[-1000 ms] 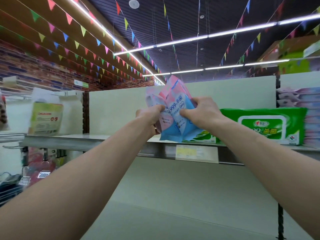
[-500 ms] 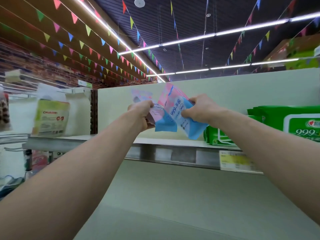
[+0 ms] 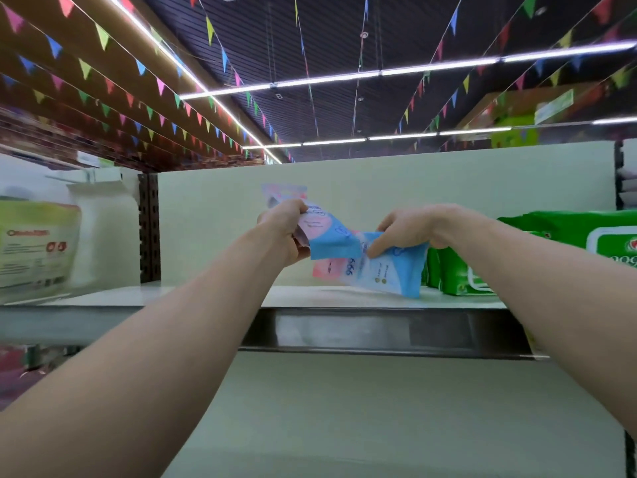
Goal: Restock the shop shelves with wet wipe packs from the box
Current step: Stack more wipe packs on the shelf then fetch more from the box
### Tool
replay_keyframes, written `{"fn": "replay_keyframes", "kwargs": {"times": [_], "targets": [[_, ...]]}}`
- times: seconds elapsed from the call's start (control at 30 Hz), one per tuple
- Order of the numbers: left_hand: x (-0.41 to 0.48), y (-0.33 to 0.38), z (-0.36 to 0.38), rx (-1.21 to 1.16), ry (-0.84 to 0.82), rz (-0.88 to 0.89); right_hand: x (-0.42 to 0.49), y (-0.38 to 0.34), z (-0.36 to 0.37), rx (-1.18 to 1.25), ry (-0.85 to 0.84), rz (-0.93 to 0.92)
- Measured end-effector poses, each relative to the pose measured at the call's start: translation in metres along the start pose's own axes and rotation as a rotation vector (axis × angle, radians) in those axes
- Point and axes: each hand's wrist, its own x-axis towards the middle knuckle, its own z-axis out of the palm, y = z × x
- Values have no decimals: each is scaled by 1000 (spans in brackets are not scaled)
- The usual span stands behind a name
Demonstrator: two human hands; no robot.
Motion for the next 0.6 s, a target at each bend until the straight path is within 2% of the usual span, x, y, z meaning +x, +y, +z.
{"fn": "replay_keyframes", "kwargs": {"times": [0.17,0.33,0.4,0.5,0.6], "targets": [[1,2,9,-35,-6,-16,15,-1,5,-146,-78,-20],[-5,3,22,-37,-28,-26,24,3,12,-391,-34,-137],[-5,1,28,-16,-18,-31,30,8,15,-325,-84,-141],[-4,-2,34,29,3,-37,32,12,17,-108,-261,-113],[-1,-6,36,27,9,-41,29,14,18,-166,-327,-119]]}}
